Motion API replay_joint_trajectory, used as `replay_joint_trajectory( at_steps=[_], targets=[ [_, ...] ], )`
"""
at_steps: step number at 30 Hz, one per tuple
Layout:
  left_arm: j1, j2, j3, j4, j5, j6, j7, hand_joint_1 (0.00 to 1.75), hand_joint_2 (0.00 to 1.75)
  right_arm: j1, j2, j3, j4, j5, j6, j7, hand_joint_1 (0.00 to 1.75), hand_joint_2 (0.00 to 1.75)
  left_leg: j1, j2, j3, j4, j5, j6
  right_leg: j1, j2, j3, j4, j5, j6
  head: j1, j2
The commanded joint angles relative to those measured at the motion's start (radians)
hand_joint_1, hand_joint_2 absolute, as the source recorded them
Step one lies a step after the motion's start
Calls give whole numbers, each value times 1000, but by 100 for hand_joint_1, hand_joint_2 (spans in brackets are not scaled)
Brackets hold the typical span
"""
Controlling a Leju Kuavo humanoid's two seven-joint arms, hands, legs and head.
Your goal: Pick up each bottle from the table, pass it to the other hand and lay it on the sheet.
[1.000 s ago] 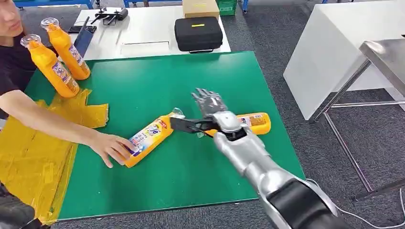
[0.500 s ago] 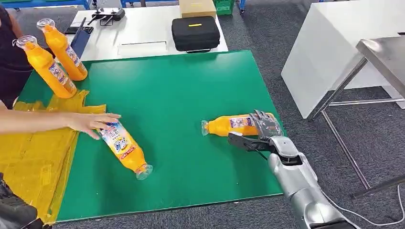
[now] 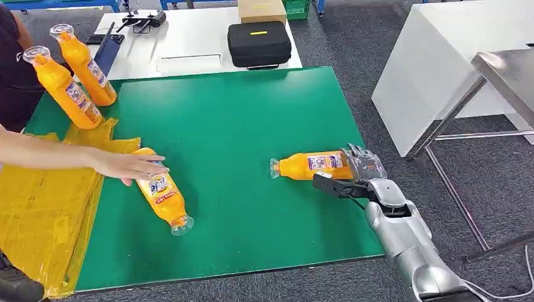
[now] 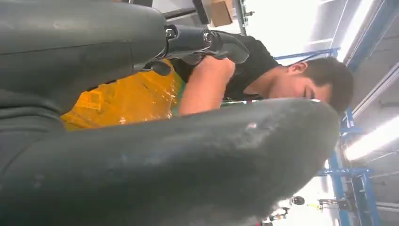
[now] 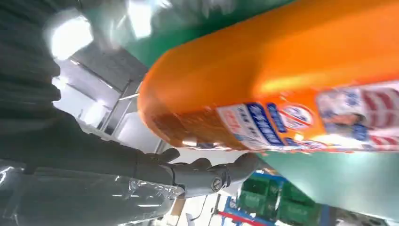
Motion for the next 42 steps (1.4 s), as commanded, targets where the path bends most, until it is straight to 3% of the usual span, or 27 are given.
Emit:
replay_joint_trajectory(
  at_steps=[1, 7, 14, 22, 34, 38, 42],
  targets=[
    [-31, 12, -25, 61, -11, 10, 1, 0, 0, -1, -50, 49, 4, 10, 6, 19, 0, 175, 1, 0, 3, 0, -1, -3, 1, -2, 3, 0, -1, -1, 0, 0],
    [-70, 50, -64, 123, -4, 26, 2, 0, 0, -145, -30, 98, 251, 16, -70, -18, 0, 175, 1, 2, 2, 0, 0, -3, 1, 0, 3, -1, 1, -1, 0, 0],
    [-61, 79, -97, 143, 13, 42, -6, 0, 0, -155, -24, 113, 253, -10, -161, -41, 0, 175, 1, 2, 2, -1, 0, -1, 1, 0, 2, -1, 1, 0, 0, 0],
    [-80, 142, -141, 176, 60, 53, -6, 0, 0, -39, -84, 121, 73, -69, -122, -63, 0, 175, 1, 0, 2, -1, 1, -1, 1, -2, 1, -1, 0, 0, 0, 0],
    [-147, 229, -205, 242, 133, 57, -6, 0, 0, -4, -41, 124, 173, -47, -78, -3, 0, 175, 1, -1, 2, -2, 1, -2, 1, -3, 3, -2, 0, 0, 0, 0],
    [-195, 235, -232, 286, 131, 67, -6, 0, 0, -9, -20, 107, 265, 0, -194, 24, 0, 175, 2, -2, 6, -3, 1, -2, 3, -4, 6, -3, 1, -1, 0, 0],
    [-194, 235, -238, 283, 129, 74, -6, 0, 0, -23, -14, 103, 280, 2, -203, 19, 0, 175, 1, 1, 5, -1, 1, -1, 2, -1, 6, -2, 1, 0, 0, 0]
  ],
)
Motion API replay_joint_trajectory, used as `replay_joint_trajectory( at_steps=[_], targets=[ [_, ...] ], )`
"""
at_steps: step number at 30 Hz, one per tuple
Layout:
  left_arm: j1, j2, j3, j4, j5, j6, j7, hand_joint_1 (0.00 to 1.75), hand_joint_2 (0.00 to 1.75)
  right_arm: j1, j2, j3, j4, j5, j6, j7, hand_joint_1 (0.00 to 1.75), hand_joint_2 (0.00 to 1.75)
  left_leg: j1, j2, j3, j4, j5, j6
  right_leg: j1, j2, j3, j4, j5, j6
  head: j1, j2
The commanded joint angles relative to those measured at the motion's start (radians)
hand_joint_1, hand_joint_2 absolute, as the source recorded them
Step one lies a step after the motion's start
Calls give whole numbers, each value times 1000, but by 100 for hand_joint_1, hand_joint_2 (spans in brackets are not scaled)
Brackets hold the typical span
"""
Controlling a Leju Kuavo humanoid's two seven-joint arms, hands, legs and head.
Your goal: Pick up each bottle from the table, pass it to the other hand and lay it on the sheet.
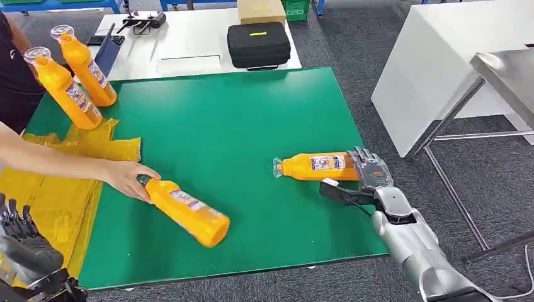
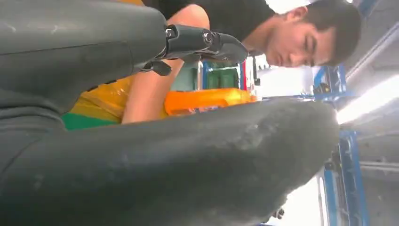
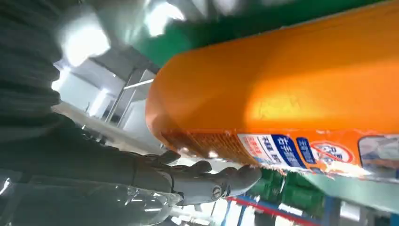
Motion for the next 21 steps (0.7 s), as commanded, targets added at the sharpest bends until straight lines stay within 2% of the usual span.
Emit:
replay_joint_trajectory(
  at_steps=[1, 4, 11, 16, 21],
  targets=[
    [-56, 40, -53, 98, 4, 16, 1, 0, 0, -24, 38, 12, 161, 18, -44, -4, 0, 175, 2, 0, 3, -1, 0, -3, 2, -1, 4, -2, 1, -1, 0, 0],
    [-47, 39, -52, 86, 8, 21, 1, 0, 0, -50, 57, 24, 173, 38, -79, -23, 0, 175, 2, 1, 5, -1, 0, -3, 2, 1, 5, -2, 1, -1, 0, 0],
    [-52, 29, -51, 83, 5, 18, 1, 0, 0, -100, 98, 49, 216, 59, -63, -24, 0, 175, 1, 6, 7, -1, 0, -2, 0, 5, 6, -1, 1, -1, 0, 0],
    [-59, 2, -40, 69, -10, 27, 1, 0, 0, -158, 159, 78, 294, 93, -90, -4, 0, 175, 2, 7, 7, 0, 0, -3, 1, 6, 6, -2, 2, -1, 0, 0],
    [-19, -13, -23, 19, -20, 36, 1, 0, 0, -219, 209, 90, 324, 100, -83, -6, 0, 175, 2, 8, 7, 0, -1, -2, 1, 7, 5, 0, 2, 0, 0, 0]
  ],
)
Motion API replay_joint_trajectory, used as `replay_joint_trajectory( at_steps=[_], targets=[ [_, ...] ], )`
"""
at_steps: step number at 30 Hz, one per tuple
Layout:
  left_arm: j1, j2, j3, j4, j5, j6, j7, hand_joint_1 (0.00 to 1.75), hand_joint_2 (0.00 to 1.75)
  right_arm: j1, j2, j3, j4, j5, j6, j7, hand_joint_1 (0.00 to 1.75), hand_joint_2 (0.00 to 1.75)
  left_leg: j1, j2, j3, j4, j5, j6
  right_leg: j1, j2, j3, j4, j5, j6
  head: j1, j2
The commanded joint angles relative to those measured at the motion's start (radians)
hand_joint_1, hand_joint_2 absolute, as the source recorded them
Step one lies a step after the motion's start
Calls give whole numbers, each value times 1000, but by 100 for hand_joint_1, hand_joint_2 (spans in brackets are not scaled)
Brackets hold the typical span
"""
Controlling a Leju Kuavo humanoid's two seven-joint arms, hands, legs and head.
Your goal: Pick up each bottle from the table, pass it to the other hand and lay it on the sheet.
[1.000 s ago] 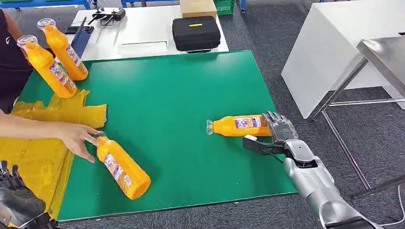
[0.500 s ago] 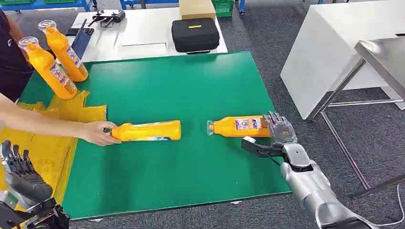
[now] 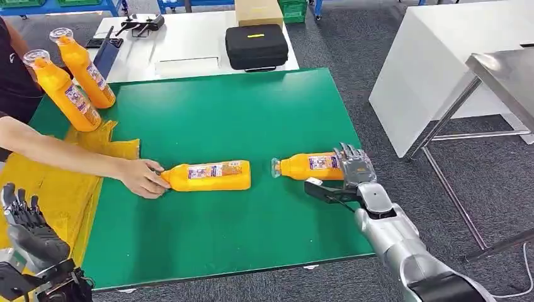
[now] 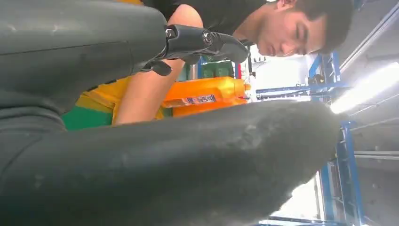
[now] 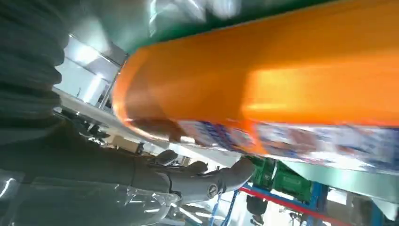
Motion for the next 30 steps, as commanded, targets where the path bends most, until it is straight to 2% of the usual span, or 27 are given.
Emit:
replay_joint_trajectory(
  at_steps=[1, 7, 11, 12, 13, 14, 23, 30],
  targets=[
    [24, -32, 14, -22, -14, 6, 1, 0, 0, -136, 111, 61, 185, 9, 23, 8, 0, 175, 2, 4, 0, 0, -1, -2, 1, 3, -1, 0, 1, -1, 0, 0],
    [19, -39, 19, -12, -22, -6, 2, 0, 0, -172, 118, 61, 238, 6, 32, 11, 0, 175, 1, 1, -1, 0, 0, -2, 1, 0, -2, 0, 0, -1, 0, 0],
    [3, -39, 20, 6, -27, -16, 1, 0, 0, -205, 129, 50, 313, -10, 115, 16, 3, 175, 2, 0, -2, 0, -1, -3, 2, 0, -2, 0, 0, -1, 0, 0],
    [3, -37, 22, 3, -25, -16, 1, 0, 0, -213, 131, 53, 332, -8, 141, 22, 82, 175, 1, 1, -2, 0, 0, -2, 1, 0, -2, 0, 0, -1, 0, 0],
    [9, -35, 29, -11, -20, -14, 1, 0, 0, -218, 131, 55, 344, -6, 154, 28, 19, 175, 1, 0, -2, 0, 0, -2, 1, 0, -2, 0, 0, -1, 0, 0],
    [20, -33, 35, -22, -13, -17, 1, 0, 0, -222, 128, 62, 350, 3, 151, 35, 0, 175, 1, 0, -2, 0, 0, -2, 1, -1, -2, 0, 0, -1, 0, 0],
    [83, -49, 72, -89, -4, -29, 1, 0, 0, -284, 51, 48, 350, -19, 194, -15, 0, 175, 1, -2, -2, 1, 0, -2, 1, -2, -2, 0, -1, -1, 0, 0],
    [95, -50, 73, -100, -2, -34, 1, 0, 0, -254, -17, 35, 328, -38, 182, -49, 0, 175, 0, -3, -3, 0, 0, -1, 0, -3, -2, 0, -1, 0, 0, 0]
  ],
)
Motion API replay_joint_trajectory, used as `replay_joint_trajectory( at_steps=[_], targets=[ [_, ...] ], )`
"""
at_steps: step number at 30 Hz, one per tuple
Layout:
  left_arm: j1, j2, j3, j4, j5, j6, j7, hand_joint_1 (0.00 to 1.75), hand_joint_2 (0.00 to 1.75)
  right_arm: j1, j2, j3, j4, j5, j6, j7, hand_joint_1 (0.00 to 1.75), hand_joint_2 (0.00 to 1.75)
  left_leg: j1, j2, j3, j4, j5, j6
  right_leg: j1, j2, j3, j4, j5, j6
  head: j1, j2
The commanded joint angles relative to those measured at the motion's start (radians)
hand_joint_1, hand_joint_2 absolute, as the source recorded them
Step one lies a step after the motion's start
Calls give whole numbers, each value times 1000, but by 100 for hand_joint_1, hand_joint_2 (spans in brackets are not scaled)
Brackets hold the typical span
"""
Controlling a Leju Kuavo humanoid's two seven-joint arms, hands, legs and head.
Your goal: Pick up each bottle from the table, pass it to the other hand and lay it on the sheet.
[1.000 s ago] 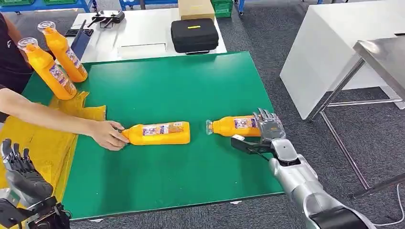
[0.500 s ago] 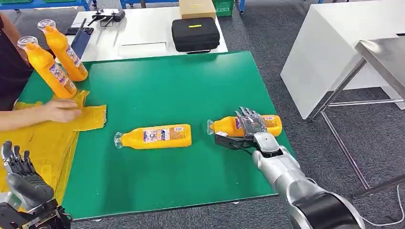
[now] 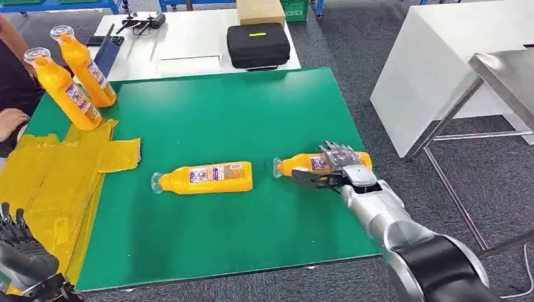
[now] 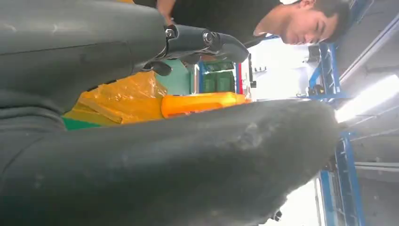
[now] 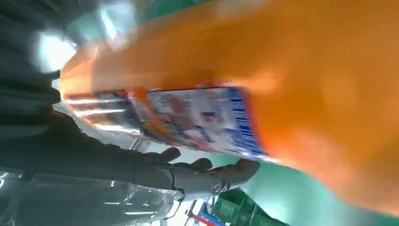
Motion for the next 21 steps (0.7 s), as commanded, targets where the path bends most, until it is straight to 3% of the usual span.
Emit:
replay_joint_trajectory(
  at_steps=[1, 8, 15, 16, 21],
  targets=[
    [5, -25, 22, -3, -2, -4, 3, 0, 0, -29, -70, 5, 61, -14, -2, -27, 0, 175, 1, -1, 0, 0, -1, -2, 1, -3, 1, 0, -1, 0, 0, 0],
    [6, -23, 24, 7, 7, -8, 3, 0, 0, 21, -131, -11, 32, -38, -7, -43, 0, 175, 1, -3, -1, 0, 0, -2, 1, -4, 1, -1, -1, -1, 0, 0],
    [-12, -20, 14, 26, 4, -10, 3, 0, 0, 87, -112, -24, 25, -57, -10, -38, 5, 175, 2, -2, 2, -1, 0, -2, 2, -4, 4, -3, 0, -1, 0, 0],
    [-15, -18, 9, 29, 3, -9, 3, 0, 0, 95, -103, -29, 27, -63, -11, -45, 175, 175, 2, -1, 3, -1, -1, -2, 2, -3, 3, -3, 0, -1, 0, 0],
    [-44, -12, -12, 58, -2, -7, 3, 0, 0, 162, -68, -44, 24, -66, -33, -36, 175, 175, 1, 0, 7, -2, -2, 0, 2, -2, 8, -3, 0, 0, 0, 0]
  ],
)
